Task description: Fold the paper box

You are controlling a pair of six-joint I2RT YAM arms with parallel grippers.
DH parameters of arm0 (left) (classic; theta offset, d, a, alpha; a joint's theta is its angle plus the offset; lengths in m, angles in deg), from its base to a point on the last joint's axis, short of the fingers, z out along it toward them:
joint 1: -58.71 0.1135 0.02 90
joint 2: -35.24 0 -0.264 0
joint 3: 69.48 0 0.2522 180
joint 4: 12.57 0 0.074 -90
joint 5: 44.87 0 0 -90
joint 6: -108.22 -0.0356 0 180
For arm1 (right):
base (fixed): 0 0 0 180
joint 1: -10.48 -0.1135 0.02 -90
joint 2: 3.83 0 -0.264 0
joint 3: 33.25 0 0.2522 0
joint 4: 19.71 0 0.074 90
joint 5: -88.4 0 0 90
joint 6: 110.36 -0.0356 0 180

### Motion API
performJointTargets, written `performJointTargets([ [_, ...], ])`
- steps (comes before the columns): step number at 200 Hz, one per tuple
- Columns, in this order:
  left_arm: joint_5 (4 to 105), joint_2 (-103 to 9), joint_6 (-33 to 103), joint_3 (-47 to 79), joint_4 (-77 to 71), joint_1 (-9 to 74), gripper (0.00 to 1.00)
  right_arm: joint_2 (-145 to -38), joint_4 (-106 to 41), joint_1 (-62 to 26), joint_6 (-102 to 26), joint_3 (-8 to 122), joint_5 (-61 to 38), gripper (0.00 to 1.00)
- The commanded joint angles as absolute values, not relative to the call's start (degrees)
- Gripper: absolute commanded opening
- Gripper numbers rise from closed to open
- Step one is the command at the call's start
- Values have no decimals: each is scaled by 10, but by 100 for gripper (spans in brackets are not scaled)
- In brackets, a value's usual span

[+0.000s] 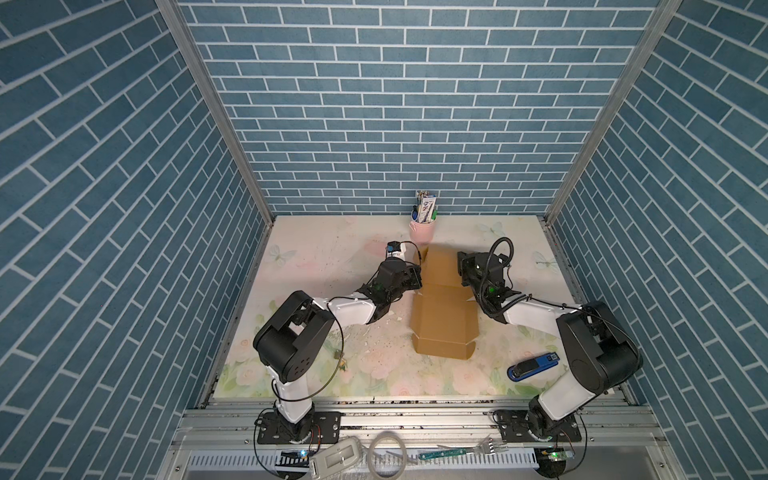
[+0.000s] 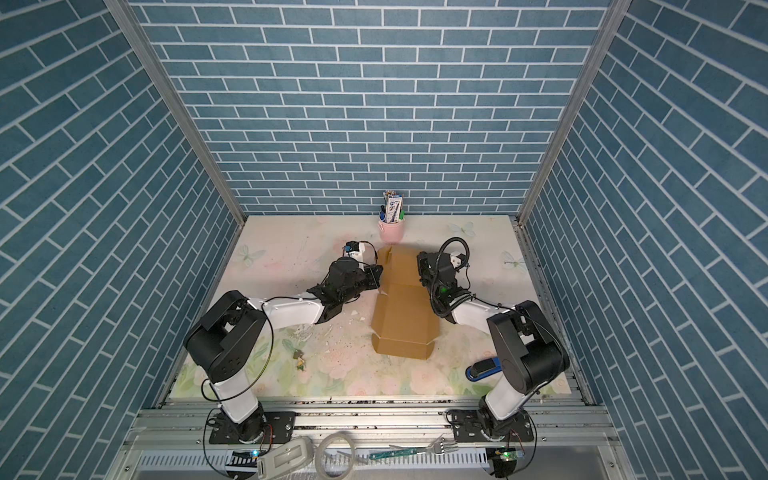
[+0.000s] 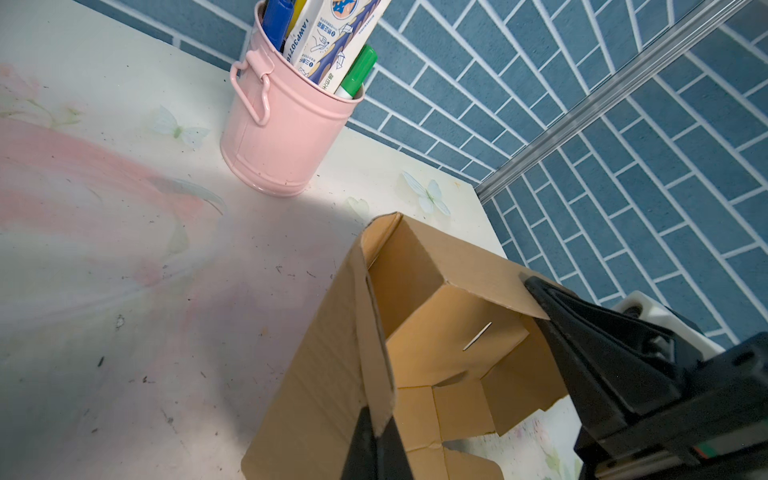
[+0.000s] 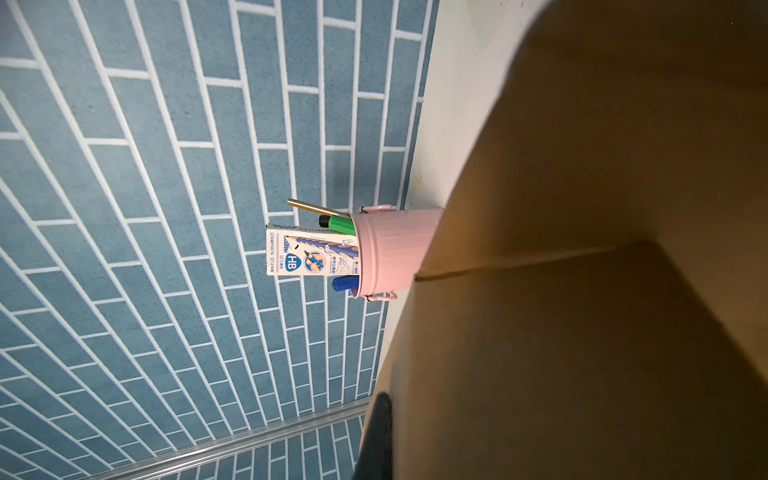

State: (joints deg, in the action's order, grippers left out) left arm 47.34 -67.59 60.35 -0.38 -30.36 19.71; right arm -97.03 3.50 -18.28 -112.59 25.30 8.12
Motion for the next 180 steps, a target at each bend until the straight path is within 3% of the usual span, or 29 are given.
performJointTargets([
  [1,470,-660,617,11,-337,189,0,-966,30,-195,-1068,238,53,0],
  [93,443,-661,685,57,-267,188,0,-977,54,-198,-1050,235,39,0],
  [180,521,-665,581,-44,-412,169,10,-971,70,-198,-1040,215,27,0],
])
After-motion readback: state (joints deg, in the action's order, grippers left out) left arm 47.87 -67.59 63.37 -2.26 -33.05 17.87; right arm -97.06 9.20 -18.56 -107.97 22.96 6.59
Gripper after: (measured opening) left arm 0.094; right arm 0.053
